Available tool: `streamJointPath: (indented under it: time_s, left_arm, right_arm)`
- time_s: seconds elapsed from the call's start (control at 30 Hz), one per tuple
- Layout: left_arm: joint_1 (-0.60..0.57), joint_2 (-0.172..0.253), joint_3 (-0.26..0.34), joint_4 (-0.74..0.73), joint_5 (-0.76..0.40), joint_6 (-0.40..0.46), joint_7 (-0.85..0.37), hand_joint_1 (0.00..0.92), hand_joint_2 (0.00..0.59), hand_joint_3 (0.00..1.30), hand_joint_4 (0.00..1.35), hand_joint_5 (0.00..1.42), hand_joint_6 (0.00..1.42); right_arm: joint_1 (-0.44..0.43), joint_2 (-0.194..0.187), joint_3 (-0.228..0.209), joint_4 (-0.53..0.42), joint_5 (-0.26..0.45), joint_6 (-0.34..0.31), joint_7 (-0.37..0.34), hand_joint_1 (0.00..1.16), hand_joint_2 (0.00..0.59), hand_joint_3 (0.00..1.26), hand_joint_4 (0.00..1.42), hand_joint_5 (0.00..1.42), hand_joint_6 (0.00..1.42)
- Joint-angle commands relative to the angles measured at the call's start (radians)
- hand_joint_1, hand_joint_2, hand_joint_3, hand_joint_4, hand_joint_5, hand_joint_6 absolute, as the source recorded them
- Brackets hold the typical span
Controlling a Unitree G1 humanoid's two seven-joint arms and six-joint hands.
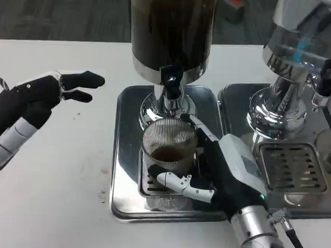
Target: Grasp the cup under the faucet to collect the drink, then remove the cup.
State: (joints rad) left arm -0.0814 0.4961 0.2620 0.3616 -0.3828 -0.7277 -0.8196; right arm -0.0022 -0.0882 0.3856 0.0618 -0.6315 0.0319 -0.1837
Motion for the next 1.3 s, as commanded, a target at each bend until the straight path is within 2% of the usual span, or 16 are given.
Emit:
streamJointPath:
  time_s: [0.03, 0.13, 0.43, 0.57, 0.93, 1.3]
  left_arm:
    - [0.008, 0.015, 0.005, 0.006, 0.016, 0.002, 0.006, 0.0, 0.138, 0.37, 0.28, 0.24, 0.36]
    - [0.008, 0.016, 0.005, 0.006, 0.016, 0.003, 0.007, 0.0, 0.144, 0.37, 0.28, 0.24, 0.36]
    - [0.01, 0.018, 0.002, 0.009, 0.017, 0.007, 0.004, 0.0, 0.136, 0.37, 0.29, 0.24, 0.38]
    - [0.011, 0.02, 0.001, 0.008, 0.018, 0.007, 0.003, 0.0, 0.136, 0.37, 0.29, 0.24, 0.38]
    - [0.018, 0.028, 0.002, 0.005, 0.018, 0.01, 0.003, 0.0, 0.135, 0.36, 0.29, 0.24, 0.4]
    - [0.023, 0.028, -0.001, 0.004, 0.02, 0.009, 0.003, 0.0, 0.132, 0.36, 0.29, 0.24, 0.4]
  right_arm:
    - [0.003, 0.004, 0.015, 0.017, -0.02, 0.001, -0.025, 0.49, 0.134, 0.14, 0.22, 0.34, 0.48]
    - [0.004, 0.006, 0.016, 0.022, -0.02, 0.0, -0.04, 0.49, 0.131, 0.16, 0.26, 0.39, 0.54]
    - [0.024, 0.019, 0.017, 0.025, -0.022, -0.007, -0.104, 0.52, 0.133, 0.28, 0.42, 0.63, 0.96]
    - [0.034, 0.024, 0.025, 0.026, -0.032, -0.009, -0.136, 0.53, 0.137, 0.31, 0.46, 0.68, 1.08]
    - [0.043, 0.041, 0.031, 0.05, -0.044, -0.041, -0.21, 0.55, 0.138, 0.37, 0.54, 0.77, 1.19]
    - [0.057, 0.043, 0.027, 0.057, -0.045, -0.076, -0.269, 0.56, 0.138, 0.42, 0.6, 0.81, 1.23]
